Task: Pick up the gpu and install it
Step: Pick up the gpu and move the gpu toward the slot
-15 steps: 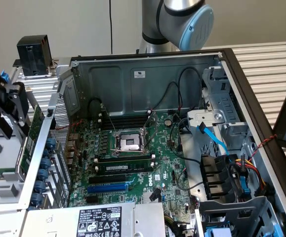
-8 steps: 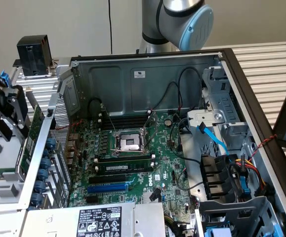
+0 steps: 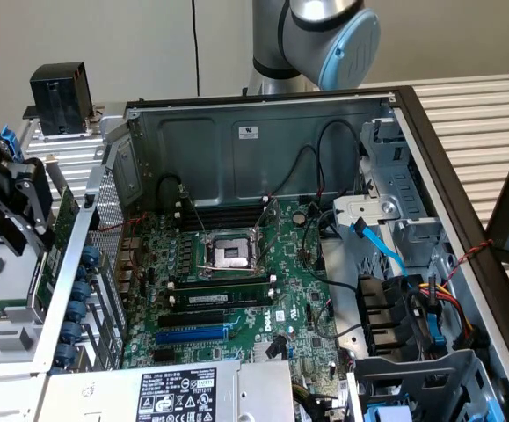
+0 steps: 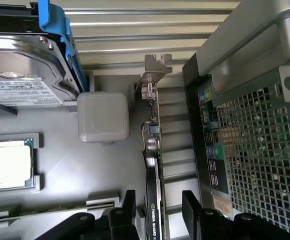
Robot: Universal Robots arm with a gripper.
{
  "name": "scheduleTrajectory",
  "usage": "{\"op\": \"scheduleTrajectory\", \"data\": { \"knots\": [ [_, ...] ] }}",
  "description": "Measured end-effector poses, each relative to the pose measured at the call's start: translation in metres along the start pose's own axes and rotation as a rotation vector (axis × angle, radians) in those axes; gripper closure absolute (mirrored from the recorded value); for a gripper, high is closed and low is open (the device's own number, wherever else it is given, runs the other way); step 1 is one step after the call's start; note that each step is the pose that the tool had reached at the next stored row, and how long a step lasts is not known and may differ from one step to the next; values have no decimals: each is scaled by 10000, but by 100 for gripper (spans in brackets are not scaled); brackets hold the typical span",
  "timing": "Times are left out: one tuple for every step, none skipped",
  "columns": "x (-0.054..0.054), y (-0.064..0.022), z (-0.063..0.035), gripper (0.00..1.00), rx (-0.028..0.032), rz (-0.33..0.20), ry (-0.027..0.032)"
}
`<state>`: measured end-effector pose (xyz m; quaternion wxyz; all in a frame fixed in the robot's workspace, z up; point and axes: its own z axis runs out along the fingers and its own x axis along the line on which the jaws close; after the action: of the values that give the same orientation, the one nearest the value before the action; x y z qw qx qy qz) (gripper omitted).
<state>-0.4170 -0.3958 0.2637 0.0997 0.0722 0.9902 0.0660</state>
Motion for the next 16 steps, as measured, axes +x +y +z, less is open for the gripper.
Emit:
{"op": "scheduleTrajectory", "data": {
  "knots": [
    [3, -3, 13, 50, -2, 40, -14],
    [5, -7, 26, 50, 0, 89, -27],
    [8, -10, 42, 50, 1, 138, -37],
    [9, -13, 59, 50, 0, 181, -44],
    [11, -15, 75, 50, -3, 215, -49],
    [11, -18, 95, 50, -12, 242, -51],
    [10, -19, 113, 50, -22, 259, -51],
    [7, -19, 131, 50, -38, 273, -51],
    [2, -16, 145, 50, -60, 284, -47],
    [-1, -11, 161, 50, -86, 293, -45],
    [0, -8, 174, 50, -120, 302, -42],
    [2, -9, 180, 50, -148, 319, -38],
    [3, -9, 186, 50, -176, 334, -35],
    [4, -3, 193, 50, -202, 345, -30],
    [7, 4, 202, 50, -226, 353, -29],
    [9, 7, 209, 50, -247, 361, -26]
  ]
}}
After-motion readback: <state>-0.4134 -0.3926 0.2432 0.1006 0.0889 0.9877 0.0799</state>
